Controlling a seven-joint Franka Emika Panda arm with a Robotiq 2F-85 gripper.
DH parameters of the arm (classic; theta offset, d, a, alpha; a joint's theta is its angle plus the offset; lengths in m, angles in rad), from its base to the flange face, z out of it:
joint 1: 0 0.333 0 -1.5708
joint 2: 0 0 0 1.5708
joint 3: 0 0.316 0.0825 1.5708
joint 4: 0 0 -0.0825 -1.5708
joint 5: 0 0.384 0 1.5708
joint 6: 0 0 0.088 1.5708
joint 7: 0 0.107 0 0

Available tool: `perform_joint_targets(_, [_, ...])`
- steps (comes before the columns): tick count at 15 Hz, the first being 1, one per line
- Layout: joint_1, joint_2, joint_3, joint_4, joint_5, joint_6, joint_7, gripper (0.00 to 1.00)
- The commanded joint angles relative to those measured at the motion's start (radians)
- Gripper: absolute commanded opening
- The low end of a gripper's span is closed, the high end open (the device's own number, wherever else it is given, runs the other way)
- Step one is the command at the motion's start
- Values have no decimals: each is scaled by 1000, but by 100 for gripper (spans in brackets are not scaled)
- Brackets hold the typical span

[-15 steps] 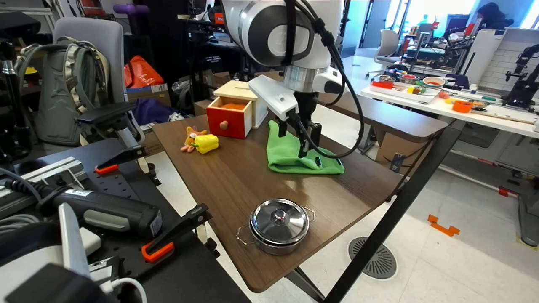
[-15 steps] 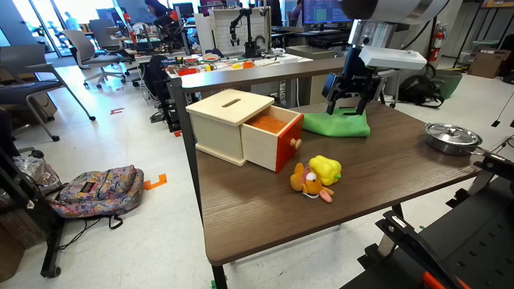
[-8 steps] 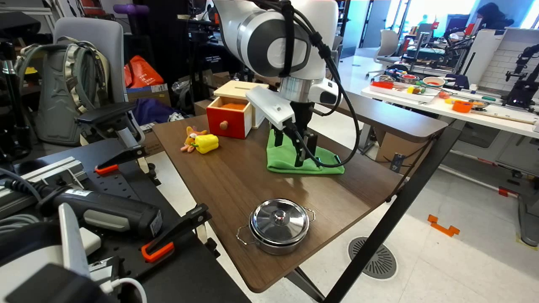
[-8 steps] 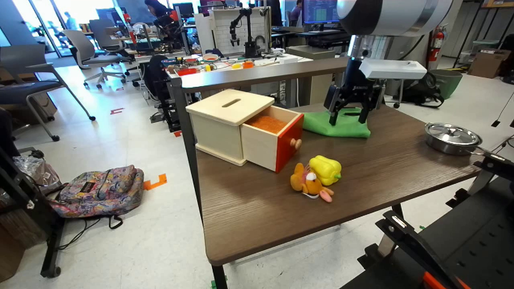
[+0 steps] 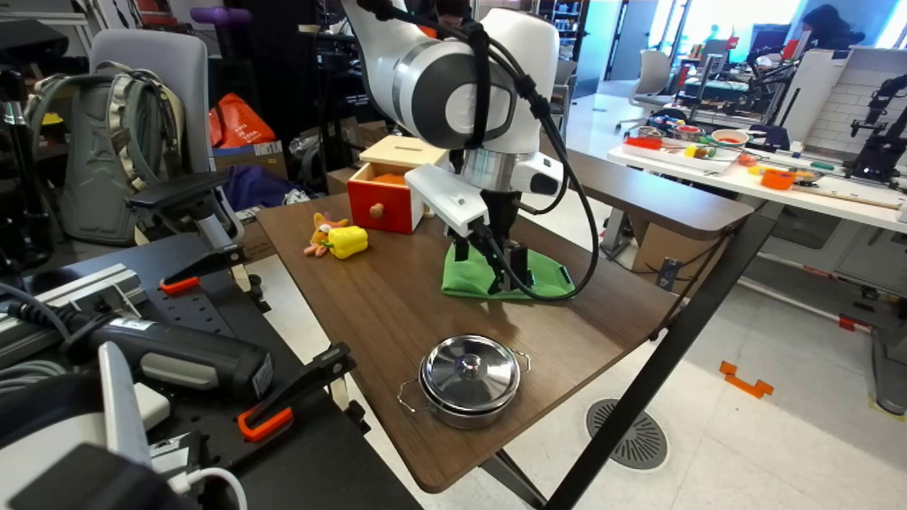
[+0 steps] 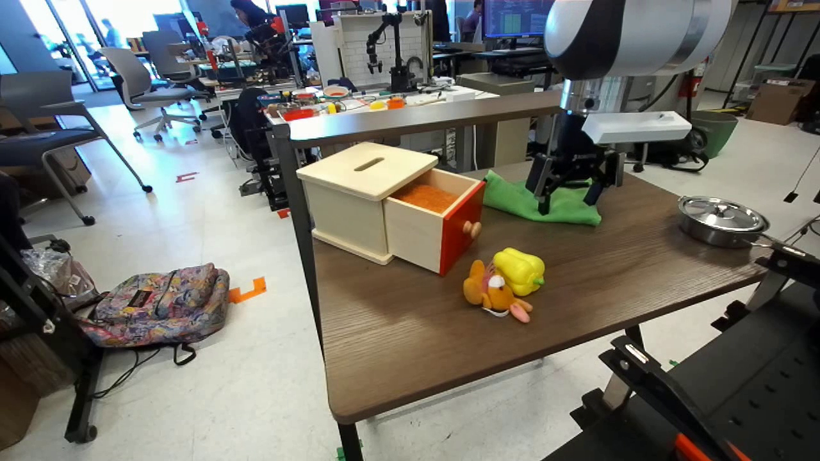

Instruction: Move the cloth forward

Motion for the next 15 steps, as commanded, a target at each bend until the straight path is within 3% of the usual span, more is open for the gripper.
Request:
perform_joint_targets(1, [40, -14, -31, -86, -58, 46, 44, 100])
perform_joint_targets(11, [210, -100, -123, -348, -221, 184, 153, 100])
perform_joint_targets(15, [224, -165, -101, -479, -236, 243, 135, 100])
